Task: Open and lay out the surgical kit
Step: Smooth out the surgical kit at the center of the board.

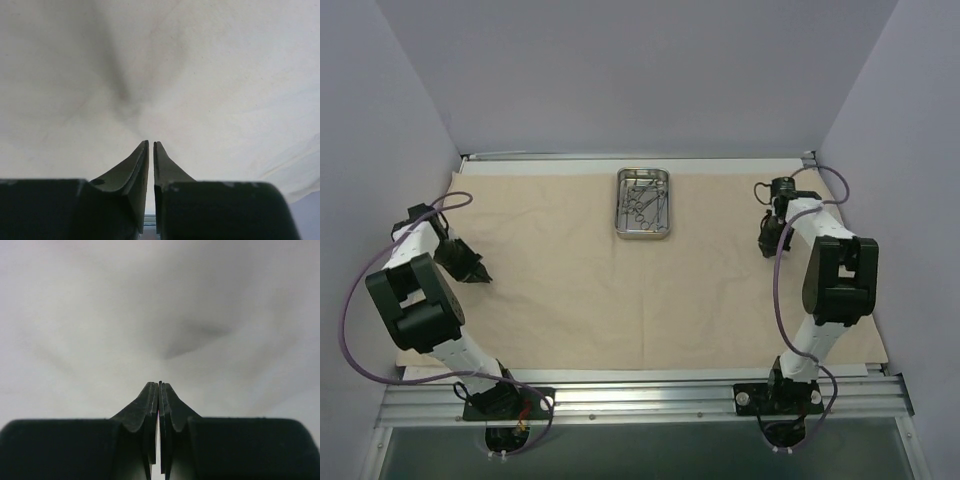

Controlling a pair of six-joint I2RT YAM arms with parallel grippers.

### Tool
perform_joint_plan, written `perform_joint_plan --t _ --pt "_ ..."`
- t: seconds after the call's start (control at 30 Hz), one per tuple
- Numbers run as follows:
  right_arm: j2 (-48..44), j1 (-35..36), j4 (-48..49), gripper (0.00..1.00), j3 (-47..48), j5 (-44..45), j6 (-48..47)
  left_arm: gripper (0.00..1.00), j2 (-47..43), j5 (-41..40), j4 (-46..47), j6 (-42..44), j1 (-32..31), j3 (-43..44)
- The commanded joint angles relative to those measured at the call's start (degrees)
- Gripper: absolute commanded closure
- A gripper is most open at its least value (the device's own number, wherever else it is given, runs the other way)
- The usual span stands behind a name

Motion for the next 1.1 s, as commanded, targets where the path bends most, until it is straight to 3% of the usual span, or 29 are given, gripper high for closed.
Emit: perform_joint_plan --t 0.0,0.13,0.3,0.47,0.83,1.07 --pt "-7.62 8.12 -2.83 0.98 1.67 -8.21 1.79 0.83 -6.16 -3.58 -2.88 1.41 0.52 -0.05" --pt "-6.49 15.08 -0.20 0.96 0.35 -15.08 2.67 0.85 -5.56 -4.02 -0.78 1.24 1.92 -4.44" --pt "-3.77 16.50 5.25 1.00 -3.51 -22.19 4.08 0.96 -1.78 -3.06 0.37 1.41 4.91 -4.72" --pt "-0.42 15.71 5.26 1.00 -4.39 -19.92 2.32 0.98 3.74 -2.09 -0.50 2.11 8.25 -1.91" --pt "0.47 8.42 2.72 1.00 -11.08 -14.03 -0.23 0.98 7.80 -7.80 -0.51 2.73 8.52 -1.37" --pt "-3.32 8.41 -0.71 1.00 -3.45 -13.49 -3.74 0.98 3.52 -9.74 -2.26 2.38 8.78 -0.15"
